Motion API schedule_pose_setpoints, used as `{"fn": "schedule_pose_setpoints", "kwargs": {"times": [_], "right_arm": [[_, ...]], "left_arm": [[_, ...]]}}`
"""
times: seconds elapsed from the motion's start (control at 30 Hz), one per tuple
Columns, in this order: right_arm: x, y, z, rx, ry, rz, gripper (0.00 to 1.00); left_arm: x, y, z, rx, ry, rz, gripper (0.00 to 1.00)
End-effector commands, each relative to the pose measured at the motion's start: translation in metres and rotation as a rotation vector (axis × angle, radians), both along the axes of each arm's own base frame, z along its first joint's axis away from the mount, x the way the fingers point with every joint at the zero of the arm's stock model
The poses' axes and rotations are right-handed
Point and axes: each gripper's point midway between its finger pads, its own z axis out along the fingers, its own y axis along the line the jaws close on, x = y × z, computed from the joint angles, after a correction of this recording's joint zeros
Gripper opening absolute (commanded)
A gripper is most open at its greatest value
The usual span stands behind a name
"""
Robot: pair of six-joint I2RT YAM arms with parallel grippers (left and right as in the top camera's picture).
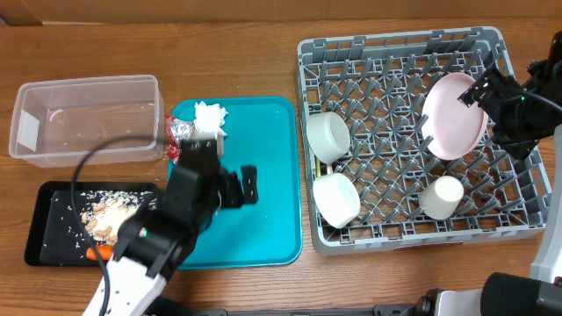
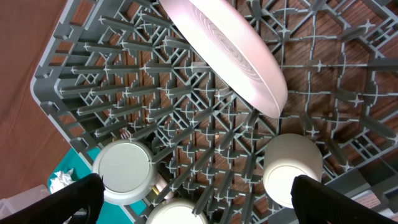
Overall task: Sort waste into correct bins and load items into the dishwasher rack
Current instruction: 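Reach the left gripper to the white tissue and grasp it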
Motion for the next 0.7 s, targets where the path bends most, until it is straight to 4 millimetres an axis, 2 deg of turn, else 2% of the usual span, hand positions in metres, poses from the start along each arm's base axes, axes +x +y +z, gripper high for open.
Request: {"fn": "schedule_pose_setpoints", "kwargs": {"times": [0.0, 0.13, 0.23, 0.43, 0.47, 0.53, 0.67], "right_arm": [[-0.001, -0.002, 0.004, -0.017, -0.015, 0.000, 1.00], [-0.001, -0.002, 0.004, -0.017, -0.015, 0.000, 1.00], [-0.001, -0.002, 0.004, -0.017, -0.015, 0.000, 1.00], [-0.001, -0.002, 0.004, -0.017, -0.015, 0.000, 1.00], [-0.001, -0.002, 0.004, -0.017, -0.015, 0.000, 1.00], [-0.001, -0.002, 0.004, -0.017, -0.015, 0.000, 1.00], [-0.001, -0.002, 0.004, -0.017, -0.015, 0.000, 1.00]], "left_arm": [[0.029, 0.029, -0.016, 0.286, 0.010, 0.010, 1.00], [0.060, 0.048, -0.051, 0.372, 0.099, 0.071, 1.00], [0.084, 0.054, -0.075, 0.315, 0.158, 0.089, 1.00], [0.127, 0.061, -0.091, 0.230, 0.124, 0.117, 1.00], [0.138, 0.054, -0.097, 0.207, 0.104, 0.084, 1.00], [0.147, 0.043, -0.103, 0.182, 0.084, 0.022, 0.98], [0.153, 0.041, -0.121, 0.191, 0.097, 0.011, 0.89]]}}
